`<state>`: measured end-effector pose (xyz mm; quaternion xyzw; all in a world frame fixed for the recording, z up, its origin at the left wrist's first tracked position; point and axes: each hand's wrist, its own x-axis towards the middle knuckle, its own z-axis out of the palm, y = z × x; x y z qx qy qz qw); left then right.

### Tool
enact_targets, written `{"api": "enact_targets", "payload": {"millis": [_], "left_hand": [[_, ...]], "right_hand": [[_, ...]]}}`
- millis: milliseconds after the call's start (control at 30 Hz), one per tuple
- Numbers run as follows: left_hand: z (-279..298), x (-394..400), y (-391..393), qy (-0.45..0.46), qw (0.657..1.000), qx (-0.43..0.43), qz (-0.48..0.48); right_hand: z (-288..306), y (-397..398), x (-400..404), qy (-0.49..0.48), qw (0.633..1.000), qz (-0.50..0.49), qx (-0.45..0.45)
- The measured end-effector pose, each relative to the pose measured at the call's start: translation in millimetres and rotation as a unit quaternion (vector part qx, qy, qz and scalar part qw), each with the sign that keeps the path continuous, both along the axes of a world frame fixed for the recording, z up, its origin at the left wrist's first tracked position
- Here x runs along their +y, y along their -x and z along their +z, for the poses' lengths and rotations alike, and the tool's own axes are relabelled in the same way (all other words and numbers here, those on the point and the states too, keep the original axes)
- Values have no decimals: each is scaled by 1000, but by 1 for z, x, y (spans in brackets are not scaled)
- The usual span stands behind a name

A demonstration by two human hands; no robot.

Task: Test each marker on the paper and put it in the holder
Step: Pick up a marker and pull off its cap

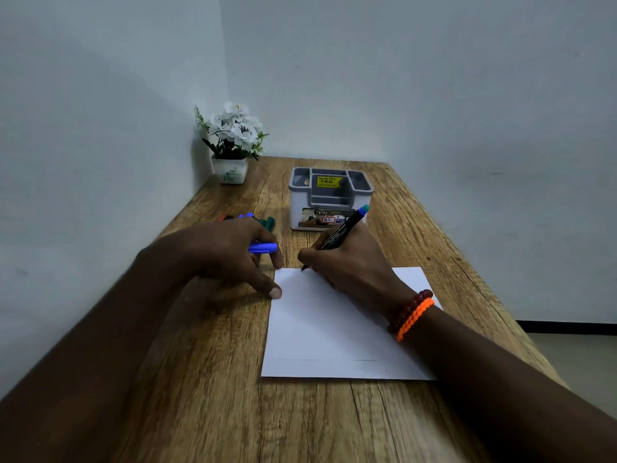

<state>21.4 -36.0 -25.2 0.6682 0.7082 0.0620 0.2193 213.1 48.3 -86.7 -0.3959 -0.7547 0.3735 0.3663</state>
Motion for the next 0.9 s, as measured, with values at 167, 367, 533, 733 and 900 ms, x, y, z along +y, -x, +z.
{"api": "enact_targets", "payload": {"millis": [167, 367, 533, 733, 900], "left_hand": [[0, 0, 1, -1, 1000, 9, -9], [-2, 1, 3, 0, 1000, 8, -12], [-1, 0, 2, 4, 1000, 5, -11], [-1, 1, 2, 12, 1000, -1, -6], [-2, 1, 2, 13, 1000, -8, -5]], "right_hand": [[1, -1, -1, -15, 1000, 2, -5], [-1, 1, 2, -23, 1000, -3, -7], [-4, 2, 6, -23, 1000, -6, -12], [-1, 2, 4, -26, 1000, -12, 0], [1, 0, 3, -30, 1000, -7, -8]]}}
